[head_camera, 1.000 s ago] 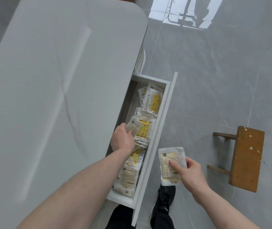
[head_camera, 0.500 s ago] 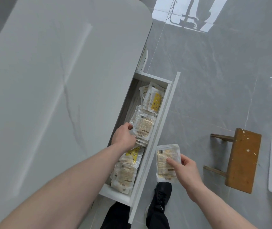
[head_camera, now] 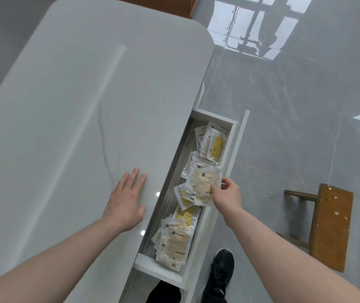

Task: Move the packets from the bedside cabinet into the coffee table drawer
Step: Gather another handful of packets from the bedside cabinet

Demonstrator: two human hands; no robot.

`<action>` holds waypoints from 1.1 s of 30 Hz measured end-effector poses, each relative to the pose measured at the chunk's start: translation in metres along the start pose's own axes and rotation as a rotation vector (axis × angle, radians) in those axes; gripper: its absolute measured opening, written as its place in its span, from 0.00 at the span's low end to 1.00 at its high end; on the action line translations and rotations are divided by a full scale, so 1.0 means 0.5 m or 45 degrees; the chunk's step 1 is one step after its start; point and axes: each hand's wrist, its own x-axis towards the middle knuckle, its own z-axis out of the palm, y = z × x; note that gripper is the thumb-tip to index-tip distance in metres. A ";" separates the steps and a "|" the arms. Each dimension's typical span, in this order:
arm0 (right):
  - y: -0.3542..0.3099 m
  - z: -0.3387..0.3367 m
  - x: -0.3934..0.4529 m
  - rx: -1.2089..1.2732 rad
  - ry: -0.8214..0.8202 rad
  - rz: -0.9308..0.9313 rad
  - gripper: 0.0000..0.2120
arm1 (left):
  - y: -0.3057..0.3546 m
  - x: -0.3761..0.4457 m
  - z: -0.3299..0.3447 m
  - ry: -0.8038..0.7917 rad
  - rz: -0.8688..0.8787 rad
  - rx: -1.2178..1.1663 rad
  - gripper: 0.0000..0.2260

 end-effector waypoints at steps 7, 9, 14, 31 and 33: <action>0.002 0.016 -0.051 -0.416 -0.024 -0.058 0.33 | 0.025 -0.001 -0.005 -0.081 -0.060 0.002 0.43; 0.013 0.003 -0.092 -0.576 -0.087 -0.144 0.34 | 0.031 -0.015 -0.022 -0.136 -0.043 0.035 0.41; 0.031 -0.066 -0.233 -1.049 -0.168 -0.315 0.38 | 0.066 -0.142 -0.072 -0.166 -0.030 0.122 0.40; 0.057 -0.187 -0.787 -1.485 -0.307 -0.606 0.37 | 0.030 -0.780 -0.166 -0.061 -0.039 0.178 0.34; 0.088 -0.195 -0.821 -1.546 -0.321 -0.658 0.38 | 0.022 -0.836 -0.156 -0.020 -0.106 0.136 0.33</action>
